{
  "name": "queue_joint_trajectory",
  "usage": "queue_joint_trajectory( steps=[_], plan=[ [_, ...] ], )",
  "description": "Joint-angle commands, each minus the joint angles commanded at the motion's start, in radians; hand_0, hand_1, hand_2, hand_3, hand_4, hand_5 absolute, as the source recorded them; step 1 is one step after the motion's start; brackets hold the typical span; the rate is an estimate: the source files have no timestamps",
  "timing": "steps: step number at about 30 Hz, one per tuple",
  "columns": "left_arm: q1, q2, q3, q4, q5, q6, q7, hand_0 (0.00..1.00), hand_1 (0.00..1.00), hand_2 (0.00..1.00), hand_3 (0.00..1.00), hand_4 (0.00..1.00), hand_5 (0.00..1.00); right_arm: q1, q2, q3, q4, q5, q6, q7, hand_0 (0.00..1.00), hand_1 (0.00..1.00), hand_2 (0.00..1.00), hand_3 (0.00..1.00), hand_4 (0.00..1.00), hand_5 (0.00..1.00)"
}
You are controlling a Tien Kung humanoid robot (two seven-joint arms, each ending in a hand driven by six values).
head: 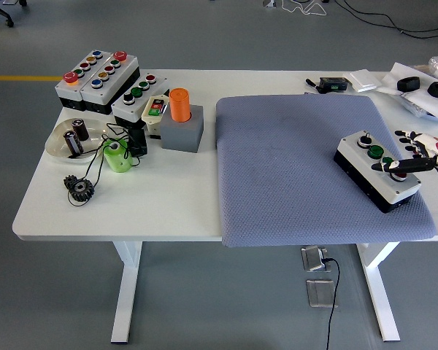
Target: Pick up the button,place it on the desk,press the button,press the button
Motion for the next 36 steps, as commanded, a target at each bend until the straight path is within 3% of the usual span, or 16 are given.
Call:
queue_joint_trajectory(
  steps=[13, 14, 19, 20, 25, 26, 31, 32, 36],
  plan=[
    [0.013, 0.000, 0.004, 0.000, 0.008, 0.004, 0.002, 0.676, 0.747, 0.777, 0.595, 0.366, 0.960, 0.008, 0.075, -0.045, -0.078, -0.101, -0.081, -0.078, 0.998, 0.994, 0.998, 0.998, 0.998, 0.278],
    [0.015, 0.000, 0.004, 0.000, 0.010, 0.004, 0.002, 0.676, 0.747, 0.778, 0.595, 0.367, 0.960, 0.013, 0.079, -0.055, -0.078, -0.115, -0.094, -0.086, 0.954, 0.881, 0.948, 0.998, 0.972, 0.180],
    [0.017, 0.000, 0.005, 0.000, 0.011, 0.005, 0.002, 0.676, 0.747, 0.778, 0.595, 0.367, 0.960, 0.039, 0.083, -0.110, -0.076, -0.155, -0.126, -0.121, 0.954, 0.881, 0.948, 0.998, 0.972, 0.180],
    [0.018, 0.000, 0.006, 0.000, 0.009, 0.004, 0.002, 0.676, 0.747, 0.777, 0.596, 0.367, 0.959, 0.045, 0.085, -0.123, -0.078, -0.158, -0.130, -0.126, 0.740, 0.701, 0.781, 0.964, 0.892, 0.069],
    [0.016, 0.000, 0.006, 0.000, 0.003, 0.002, -0.001, 0.676, 0.747, 0.777, 0.596, 0.367, 0.959, 0.079, 0.086, -0.186, -0.084, -0.209, -0.165, -0.147, 0.740, 0.701, 0.781, 0.964, 0.892, 0.069],
    [0.016, 0.000, 0.006, 0.000, 0.002, 0.001, -0.001, 0.676, 0.747, 0.777, 0.594, 0.366, 0.959, 0.085, 0.086, -0.195, -0.084, -0.220, -0.171, -0.148, 0.541, 0.512, 0.595, 0.784, 0.804, 0.002],
    [0.012, 0.000, 0.000, 0.000, 0.000, 0.000, -0.002, 0.676, 0.747, 0.777, 0.594, 0.366, 0.959, 0.119, 0.083, -0.259, -0.078, -0.282, -0.207, -0.165, 0.541, 0.512, 0.595, 0.784, 0.804, 0.002],
    [0.011, 0.000, 0.000, 0.000, -0.001, 0.000, -0.002, 0.677, 0.747, 0.778, 0.595, 0.365, 0.958, 0.126, 0.081, -0.274, -0.077, -0.295, -0.221, -0.163, 0.469, 0.376, 0.464, 0.554, 0.622, 0.002],
    [0.009, 0.000, 0.000, 0.000, -0.002, 0.000, -0.002, 0.677, 0.747, 0.778, 0.595, 0.365, 0.958, 0.137, 0.077, -0.297, -0.075, -0.320, -0.254, -0.146, 0.469, 0.376, 0.464, 0.554, 0.622, 0.002]
  ],
)
